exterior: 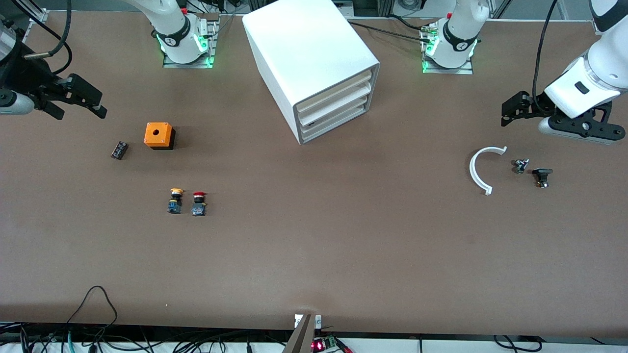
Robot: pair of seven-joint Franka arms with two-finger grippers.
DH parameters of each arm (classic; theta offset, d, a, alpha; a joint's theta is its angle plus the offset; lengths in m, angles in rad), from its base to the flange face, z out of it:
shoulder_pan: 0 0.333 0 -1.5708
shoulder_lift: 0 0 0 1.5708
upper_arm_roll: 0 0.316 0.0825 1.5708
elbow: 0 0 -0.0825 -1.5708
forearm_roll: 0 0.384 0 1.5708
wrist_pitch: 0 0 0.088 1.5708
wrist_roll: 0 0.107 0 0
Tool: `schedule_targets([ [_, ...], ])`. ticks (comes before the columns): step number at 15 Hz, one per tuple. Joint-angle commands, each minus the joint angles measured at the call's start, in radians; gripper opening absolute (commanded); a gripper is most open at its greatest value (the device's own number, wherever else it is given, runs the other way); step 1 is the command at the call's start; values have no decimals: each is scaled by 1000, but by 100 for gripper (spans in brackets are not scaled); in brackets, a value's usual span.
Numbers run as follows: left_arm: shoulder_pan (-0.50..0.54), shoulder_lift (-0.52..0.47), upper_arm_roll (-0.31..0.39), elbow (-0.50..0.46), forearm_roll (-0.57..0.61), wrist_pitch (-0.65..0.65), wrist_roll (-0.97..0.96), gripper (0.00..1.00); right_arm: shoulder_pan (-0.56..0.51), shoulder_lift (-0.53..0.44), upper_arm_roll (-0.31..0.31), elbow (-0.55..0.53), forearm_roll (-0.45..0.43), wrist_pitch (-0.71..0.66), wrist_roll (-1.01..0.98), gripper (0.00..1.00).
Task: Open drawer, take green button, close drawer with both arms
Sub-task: 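Reach the left gripper to the drawer handle while the right gripper moves forward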
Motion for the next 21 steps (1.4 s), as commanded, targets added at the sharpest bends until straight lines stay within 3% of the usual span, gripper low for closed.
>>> schedule_targets([
  [1, 2, 3, 2, 22, -17, -22, -2, 100, 2, 0, 1, -2, -11, -2, 0, 99],
  [5, 2, 3, 2, 24, -17, -22, -8, 100, -10, 5, -3, 31, -5, -11, -21, 99],
  [7, -3, 3, 0, 26, -23, -36, -8, 100, -7, 28, -5, -5, -11, -10, -3, 99],
  [12, -44, 47, -35, 113, -42, -281, 6, 100, -9, 71, -5, -38, -23, -1, -15, 99],
  [17, -55, 116, -41, 108, -308, -396, 44, 100, -9, 153, -3, -59, -14, 34, -43, 99],
  [21, -54, 220, -40, 95, -521, -389, 186, 100, 0, 212, -3, -62, 2, 85, -21, 99],
])
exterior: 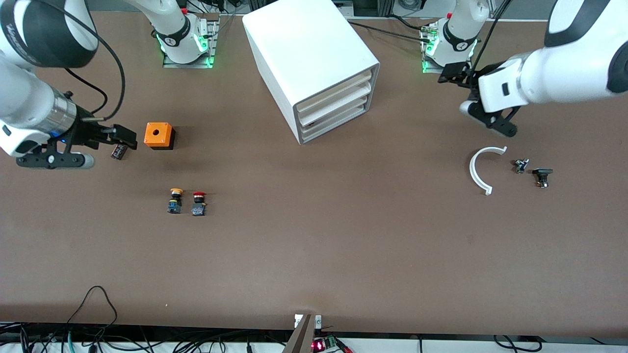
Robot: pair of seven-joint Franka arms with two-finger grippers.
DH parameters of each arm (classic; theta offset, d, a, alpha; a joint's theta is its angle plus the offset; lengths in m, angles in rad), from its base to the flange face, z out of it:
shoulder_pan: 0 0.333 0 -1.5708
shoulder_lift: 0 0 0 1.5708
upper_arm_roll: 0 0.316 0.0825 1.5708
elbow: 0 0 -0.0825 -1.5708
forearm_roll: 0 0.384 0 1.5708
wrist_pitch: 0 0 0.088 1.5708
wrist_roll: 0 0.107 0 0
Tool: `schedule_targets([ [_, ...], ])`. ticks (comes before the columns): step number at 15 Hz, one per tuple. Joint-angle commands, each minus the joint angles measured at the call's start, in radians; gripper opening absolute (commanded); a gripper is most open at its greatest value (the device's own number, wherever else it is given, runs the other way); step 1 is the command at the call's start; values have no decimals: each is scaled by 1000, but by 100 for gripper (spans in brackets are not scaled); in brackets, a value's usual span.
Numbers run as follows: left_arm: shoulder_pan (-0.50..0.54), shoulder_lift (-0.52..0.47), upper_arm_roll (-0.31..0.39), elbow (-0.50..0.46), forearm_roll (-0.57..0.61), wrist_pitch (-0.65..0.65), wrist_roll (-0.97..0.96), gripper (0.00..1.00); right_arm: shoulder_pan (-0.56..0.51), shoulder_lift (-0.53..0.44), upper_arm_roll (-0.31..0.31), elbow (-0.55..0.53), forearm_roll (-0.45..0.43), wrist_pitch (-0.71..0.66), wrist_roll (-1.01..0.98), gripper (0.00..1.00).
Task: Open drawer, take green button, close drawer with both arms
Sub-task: 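Reach the left gripper to the drawer handle while the right gripper moves forward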
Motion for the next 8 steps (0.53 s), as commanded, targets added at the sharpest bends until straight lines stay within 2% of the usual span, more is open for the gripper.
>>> schedule_targets([
  [1, 3, 111, 6, 18, -151, -21, 118, 100, 6, 29, 6, -1, 10, 16, 4, 99],
  [4, 4, 233, 6, 12, -290, -13, 141, 100, 4, 73, 6, 1, 91, 36, 4, 99],
  [5, 4, 273, 6, -7, -321, 23, 216, 100, 6, 85, 6, 1, 103, 47, 4, 99],
  [6, 4, 292, 4, -55, -364, 67, 353, 100, 7, 93, 6, 1, 106, 59, 10, 99],
  [8, 6, 294, 4, -178, -464, 158, 481, 100, 29, 105, 8, 2, 106, 79, 79, 99],
])
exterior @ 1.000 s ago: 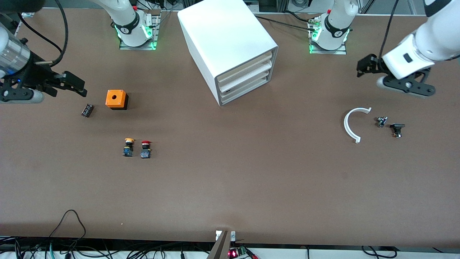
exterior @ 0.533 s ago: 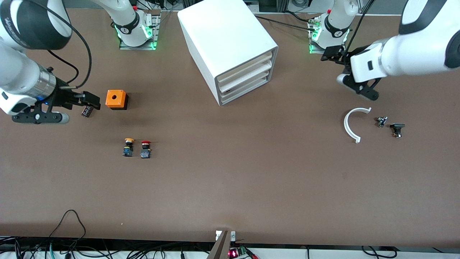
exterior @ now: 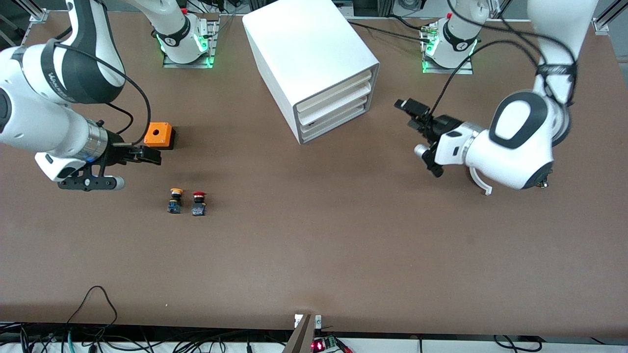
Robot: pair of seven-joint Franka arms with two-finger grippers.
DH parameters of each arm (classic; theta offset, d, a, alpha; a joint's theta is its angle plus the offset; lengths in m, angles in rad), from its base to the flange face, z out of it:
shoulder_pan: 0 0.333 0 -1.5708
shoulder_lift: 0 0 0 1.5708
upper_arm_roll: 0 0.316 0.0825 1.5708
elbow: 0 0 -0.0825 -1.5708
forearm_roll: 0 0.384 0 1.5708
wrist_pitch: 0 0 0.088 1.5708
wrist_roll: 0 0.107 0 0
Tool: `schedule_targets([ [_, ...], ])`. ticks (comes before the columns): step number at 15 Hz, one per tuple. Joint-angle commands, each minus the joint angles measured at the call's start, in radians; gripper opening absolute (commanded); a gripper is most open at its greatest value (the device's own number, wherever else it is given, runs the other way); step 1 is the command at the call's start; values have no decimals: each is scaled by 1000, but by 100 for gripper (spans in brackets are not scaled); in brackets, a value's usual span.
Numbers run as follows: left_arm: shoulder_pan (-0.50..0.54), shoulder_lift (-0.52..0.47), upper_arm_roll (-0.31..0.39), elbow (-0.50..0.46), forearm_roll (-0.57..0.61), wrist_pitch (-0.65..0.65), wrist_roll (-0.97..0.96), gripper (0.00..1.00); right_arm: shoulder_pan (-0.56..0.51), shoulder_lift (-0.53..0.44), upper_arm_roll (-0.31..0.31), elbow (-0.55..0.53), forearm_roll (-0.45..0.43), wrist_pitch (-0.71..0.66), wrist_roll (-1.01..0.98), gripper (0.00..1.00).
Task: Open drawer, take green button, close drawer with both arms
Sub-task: 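Reach the left gripper to the drawer handle while the right gripper moves forward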
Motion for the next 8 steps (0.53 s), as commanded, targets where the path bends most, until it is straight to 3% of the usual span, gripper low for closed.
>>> schedule_targets([
  [1, 1, -7, 2, -157, -138, 112, 199, 100, 43, 18, 1, 5, 13, 26, 90, 99],
  [4, -35, 60, 2, -196, -220, 195, 342, 96, 80, 31, 1, 8, 13, 46, 175, 99],
  [6, -65, 96, 2, -220, -224, 280, 432, 82, 106, 34, 1, 9, 13, 53, 236, 99],
  [8, -88, 123, 1, -272, -307, 320, 524, 65, 138, 37, 1, 12, 14, 56, 313, 99],
])
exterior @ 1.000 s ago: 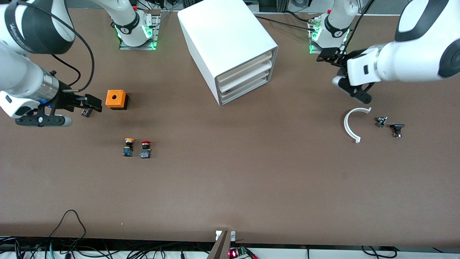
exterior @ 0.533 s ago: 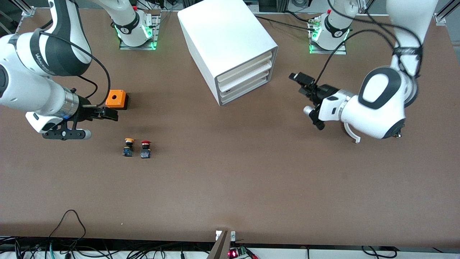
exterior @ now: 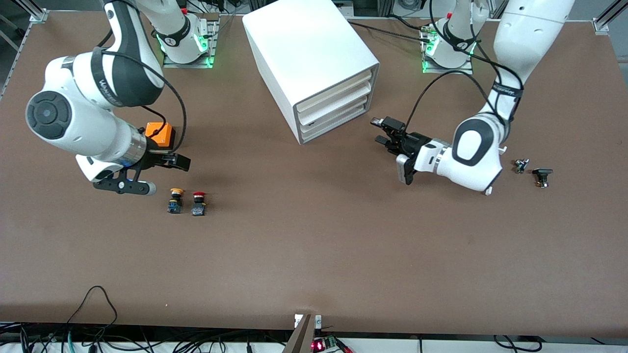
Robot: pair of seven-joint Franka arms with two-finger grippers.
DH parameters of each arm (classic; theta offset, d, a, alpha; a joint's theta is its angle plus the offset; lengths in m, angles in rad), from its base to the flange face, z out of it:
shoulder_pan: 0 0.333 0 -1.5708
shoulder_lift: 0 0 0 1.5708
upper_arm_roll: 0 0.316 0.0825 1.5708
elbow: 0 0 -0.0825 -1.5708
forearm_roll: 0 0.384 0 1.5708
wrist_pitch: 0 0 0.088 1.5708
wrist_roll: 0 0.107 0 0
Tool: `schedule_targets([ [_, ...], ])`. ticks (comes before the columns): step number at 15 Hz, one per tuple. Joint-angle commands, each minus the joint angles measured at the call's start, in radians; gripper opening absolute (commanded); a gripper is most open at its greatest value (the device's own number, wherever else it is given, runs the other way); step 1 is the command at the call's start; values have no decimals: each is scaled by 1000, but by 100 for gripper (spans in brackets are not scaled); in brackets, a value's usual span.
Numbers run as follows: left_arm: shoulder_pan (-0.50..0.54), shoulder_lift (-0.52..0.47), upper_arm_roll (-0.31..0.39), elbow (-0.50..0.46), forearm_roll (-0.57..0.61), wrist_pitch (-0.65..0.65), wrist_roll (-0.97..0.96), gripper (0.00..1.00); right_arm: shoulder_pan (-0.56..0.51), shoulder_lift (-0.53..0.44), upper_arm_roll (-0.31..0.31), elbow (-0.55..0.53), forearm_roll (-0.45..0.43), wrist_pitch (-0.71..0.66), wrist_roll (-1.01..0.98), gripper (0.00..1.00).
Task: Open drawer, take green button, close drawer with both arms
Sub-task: 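Grasp the drawer handle with the left gripper and pull the drawer open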
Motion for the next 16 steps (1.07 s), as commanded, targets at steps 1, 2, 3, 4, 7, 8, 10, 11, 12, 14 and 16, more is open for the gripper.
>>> schedule_targets([
  [1, -37, 27, 6, -85, -133, 50, 168, 65, 38, 10, -4, 20, 14, 6, 109, 99],
  [2, -41, 36, 4, -116, -180, 54, 220, 65, 49, 19, -4, 30, 14, 6, 137, 99],
  [3, -60, 44, 4, -139, -211, 56, 261, 65, 63, 24, -3, 39, 14, 6, 162, 99],
  [4, -77, 48, 3, -153, -230, 65, 286, 64, 78, 35, -4, 44, 13, 6, 189, 99],
  [7, -83, 84, -43, -196, -302, 116, 355, 59, 112, 67, -3, 102, 13, 6, 274, 99],
  [8, -83, 96, -53, -211, -319, 141, 387, 56, 120, 79, -3, 125, 14, 5, 294, 99],
  [10, -82, 102, -82, -231, -330, 151, 403, 50, 135, 102, -3, 165, 52, 3, 340, 99],
  [11, -83, 102, -83, -247, -336, 151, 403, 47, 140, 119, -3, 194, 83, -3, 372, 99],
  [12, -83, 102, -92, -251, -337, 154, 404, 43, 143, 138, -3, 226, 102, -9, 398, 99],
  [14, -85, 102, -102, -267, -337, 159, 407, 36, 158, 167, -1, 274, 106, -12, 459, 99],
  [16, -88, 102, -114, -283, -337, 175, 409, 20, 175, 199, -3, 323, 105, -14, 522, 99],
])
